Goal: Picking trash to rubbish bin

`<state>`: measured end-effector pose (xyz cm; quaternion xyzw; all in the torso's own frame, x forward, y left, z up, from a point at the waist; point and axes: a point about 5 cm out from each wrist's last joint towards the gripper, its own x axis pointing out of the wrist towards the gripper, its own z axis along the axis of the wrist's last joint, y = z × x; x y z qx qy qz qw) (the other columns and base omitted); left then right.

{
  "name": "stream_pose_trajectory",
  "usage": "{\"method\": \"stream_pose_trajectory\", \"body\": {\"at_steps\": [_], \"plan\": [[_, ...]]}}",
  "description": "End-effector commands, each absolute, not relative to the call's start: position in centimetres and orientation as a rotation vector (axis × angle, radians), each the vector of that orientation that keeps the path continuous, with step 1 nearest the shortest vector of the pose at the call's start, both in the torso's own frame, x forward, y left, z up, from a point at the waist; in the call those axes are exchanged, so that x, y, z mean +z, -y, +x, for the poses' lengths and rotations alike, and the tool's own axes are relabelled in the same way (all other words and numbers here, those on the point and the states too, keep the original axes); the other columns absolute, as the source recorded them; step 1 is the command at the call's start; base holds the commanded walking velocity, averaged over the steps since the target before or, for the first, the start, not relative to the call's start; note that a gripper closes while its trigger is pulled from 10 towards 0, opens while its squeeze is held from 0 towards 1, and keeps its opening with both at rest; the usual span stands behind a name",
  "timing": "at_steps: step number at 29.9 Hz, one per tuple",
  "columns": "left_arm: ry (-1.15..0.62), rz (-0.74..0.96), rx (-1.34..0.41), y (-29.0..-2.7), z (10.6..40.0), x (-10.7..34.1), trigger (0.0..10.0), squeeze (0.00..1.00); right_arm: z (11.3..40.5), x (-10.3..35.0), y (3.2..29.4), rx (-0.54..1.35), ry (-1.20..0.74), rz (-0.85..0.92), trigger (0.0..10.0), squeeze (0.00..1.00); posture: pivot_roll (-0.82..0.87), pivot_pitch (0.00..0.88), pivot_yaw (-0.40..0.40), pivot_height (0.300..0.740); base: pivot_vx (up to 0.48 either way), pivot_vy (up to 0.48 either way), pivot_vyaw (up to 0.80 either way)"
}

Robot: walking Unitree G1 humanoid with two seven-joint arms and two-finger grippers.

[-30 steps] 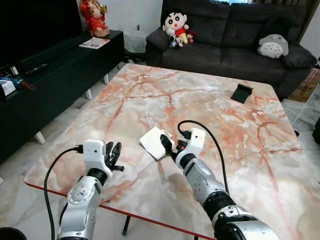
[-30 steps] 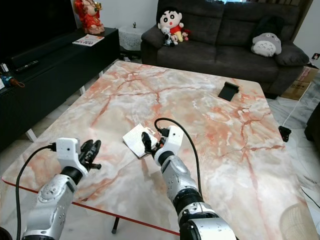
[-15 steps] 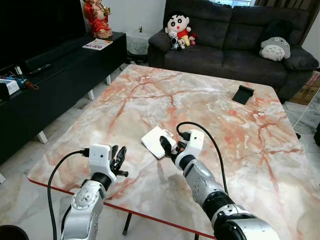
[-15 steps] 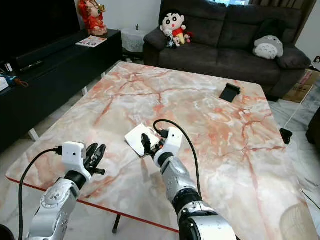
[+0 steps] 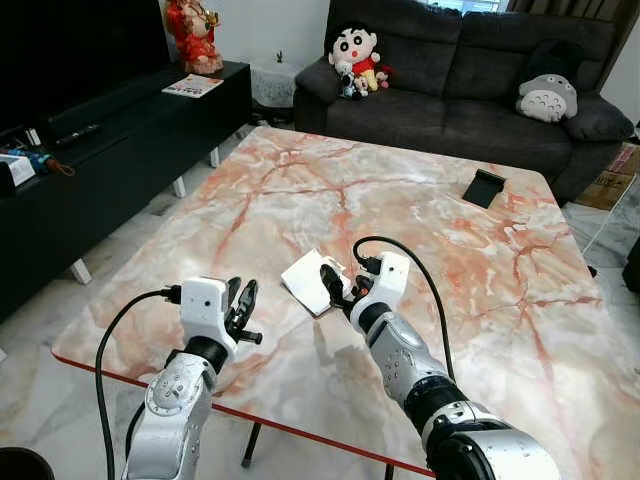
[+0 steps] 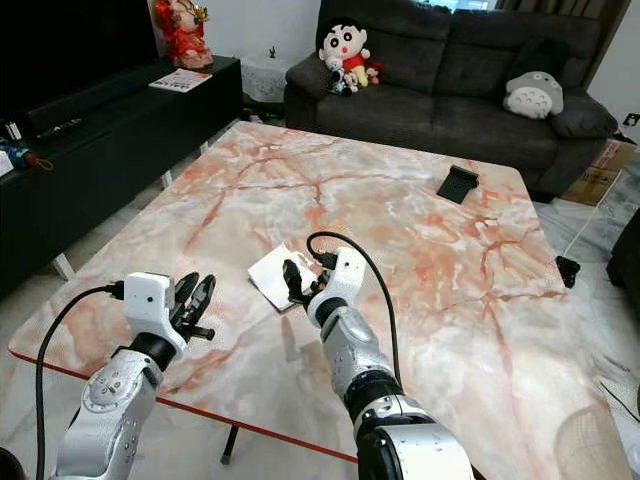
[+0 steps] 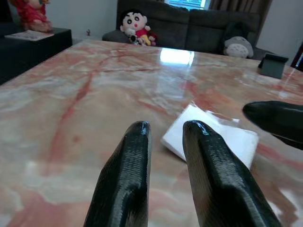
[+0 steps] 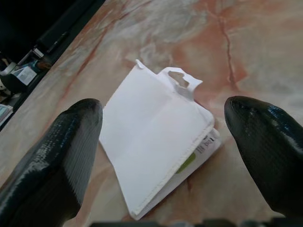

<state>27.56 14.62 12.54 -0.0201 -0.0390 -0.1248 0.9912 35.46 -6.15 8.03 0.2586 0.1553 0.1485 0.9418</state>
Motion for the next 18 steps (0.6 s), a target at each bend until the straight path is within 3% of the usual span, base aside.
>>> {"method": "stream_pose_trajectory", "body": {"at_steps": [1,18], "plan": [[0.079,-0.041,-0.26,-14.2,27.2,12.8,10.0,0.0,35.8,9.4,3.9,0.35,-0.299,0.541,10.0,0.0,0.1,0.068,-0.109,0.74,0.0,0.0,0.0],[0.057,-0.049,-0.247,-14.0,25.8,13.0,10.0,0.0,36.4,10.0,4.4,0.327,-0.294,0.535,10.0,0.0,0.11,0.117,-0.122,0.74,0.0,0.0,0.0]]}}
